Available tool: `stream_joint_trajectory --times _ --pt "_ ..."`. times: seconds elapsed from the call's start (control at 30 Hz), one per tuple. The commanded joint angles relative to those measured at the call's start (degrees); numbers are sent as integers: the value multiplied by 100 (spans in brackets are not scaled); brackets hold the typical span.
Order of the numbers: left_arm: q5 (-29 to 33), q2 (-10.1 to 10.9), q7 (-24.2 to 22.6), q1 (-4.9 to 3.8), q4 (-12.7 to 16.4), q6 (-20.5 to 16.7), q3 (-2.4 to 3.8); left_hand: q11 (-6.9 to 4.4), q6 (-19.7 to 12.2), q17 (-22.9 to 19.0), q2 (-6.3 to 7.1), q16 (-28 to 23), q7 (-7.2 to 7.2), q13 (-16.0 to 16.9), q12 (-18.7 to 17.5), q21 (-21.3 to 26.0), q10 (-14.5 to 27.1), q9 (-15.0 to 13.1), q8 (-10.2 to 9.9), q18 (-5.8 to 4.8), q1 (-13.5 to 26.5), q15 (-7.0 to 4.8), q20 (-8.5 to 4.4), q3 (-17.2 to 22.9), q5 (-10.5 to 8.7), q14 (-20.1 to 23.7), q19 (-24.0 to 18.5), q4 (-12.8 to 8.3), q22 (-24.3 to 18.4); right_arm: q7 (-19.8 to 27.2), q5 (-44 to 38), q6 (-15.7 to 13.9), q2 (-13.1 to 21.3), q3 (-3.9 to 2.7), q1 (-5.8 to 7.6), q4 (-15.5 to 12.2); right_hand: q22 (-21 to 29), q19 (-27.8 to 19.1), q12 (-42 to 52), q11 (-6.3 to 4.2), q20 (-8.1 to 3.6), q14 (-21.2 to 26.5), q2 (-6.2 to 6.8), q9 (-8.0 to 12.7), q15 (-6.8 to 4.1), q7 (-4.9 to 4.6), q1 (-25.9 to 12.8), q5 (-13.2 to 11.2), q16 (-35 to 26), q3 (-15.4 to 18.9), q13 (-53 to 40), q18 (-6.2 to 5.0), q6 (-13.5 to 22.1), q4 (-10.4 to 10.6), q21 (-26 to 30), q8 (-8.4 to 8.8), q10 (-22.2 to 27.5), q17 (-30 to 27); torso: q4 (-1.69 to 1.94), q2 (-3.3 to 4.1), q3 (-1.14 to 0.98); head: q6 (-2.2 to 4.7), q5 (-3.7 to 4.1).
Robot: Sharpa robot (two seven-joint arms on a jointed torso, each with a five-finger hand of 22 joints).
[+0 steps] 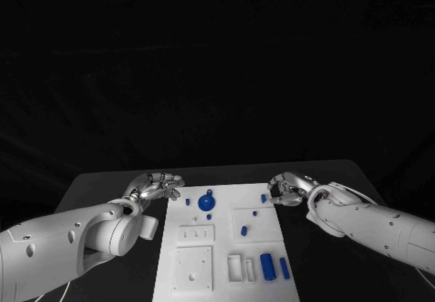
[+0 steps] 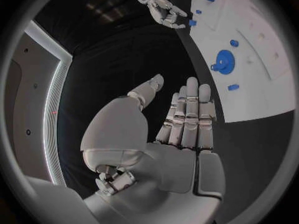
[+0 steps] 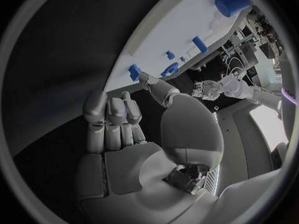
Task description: Assemble the parts on the task board
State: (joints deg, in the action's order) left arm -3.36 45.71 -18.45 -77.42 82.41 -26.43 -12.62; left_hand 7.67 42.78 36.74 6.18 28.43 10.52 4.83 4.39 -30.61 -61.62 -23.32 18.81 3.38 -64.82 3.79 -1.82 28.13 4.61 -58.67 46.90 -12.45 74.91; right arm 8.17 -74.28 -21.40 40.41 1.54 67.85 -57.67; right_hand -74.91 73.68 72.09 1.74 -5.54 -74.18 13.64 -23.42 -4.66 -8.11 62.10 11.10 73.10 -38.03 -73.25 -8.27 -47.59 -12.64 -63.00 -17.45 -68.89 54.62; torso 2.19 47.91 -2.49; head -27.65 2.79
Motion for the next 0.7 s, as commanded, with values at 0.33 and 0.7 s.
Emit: stream_joint_trajectory --times 0.33,0.7 --pt "7 19 -74 -2 60 129 5 24 15 7 -4 -26 -8 -5 -13 -25 -6 1 10 56 63 -8 -19 10 -28 -13 -39 -21 86 155 -27 160 -212 0 -104 260 -85 -33 -33 -20 15 -19 -37 7 -9 11 52 14 -29 19 4 -673 37 -21 29 21 27 9 17 12 10 -54 8" --pt "1 35 -64 -3 79 134 6 25 13 8 -3 -26 -7 -6 -16 -25 -4 2 9 56 65 -7 -18 12 -28 -12 -41 -24 85 161 36 228 -317 6 -135 377 -84 -38 -8 -37 34 -25 -161 0 -25 28 22 -195 -42 -12 -16 -673 -13 42 30 -6 -7 27 20 10 14 -77 4"
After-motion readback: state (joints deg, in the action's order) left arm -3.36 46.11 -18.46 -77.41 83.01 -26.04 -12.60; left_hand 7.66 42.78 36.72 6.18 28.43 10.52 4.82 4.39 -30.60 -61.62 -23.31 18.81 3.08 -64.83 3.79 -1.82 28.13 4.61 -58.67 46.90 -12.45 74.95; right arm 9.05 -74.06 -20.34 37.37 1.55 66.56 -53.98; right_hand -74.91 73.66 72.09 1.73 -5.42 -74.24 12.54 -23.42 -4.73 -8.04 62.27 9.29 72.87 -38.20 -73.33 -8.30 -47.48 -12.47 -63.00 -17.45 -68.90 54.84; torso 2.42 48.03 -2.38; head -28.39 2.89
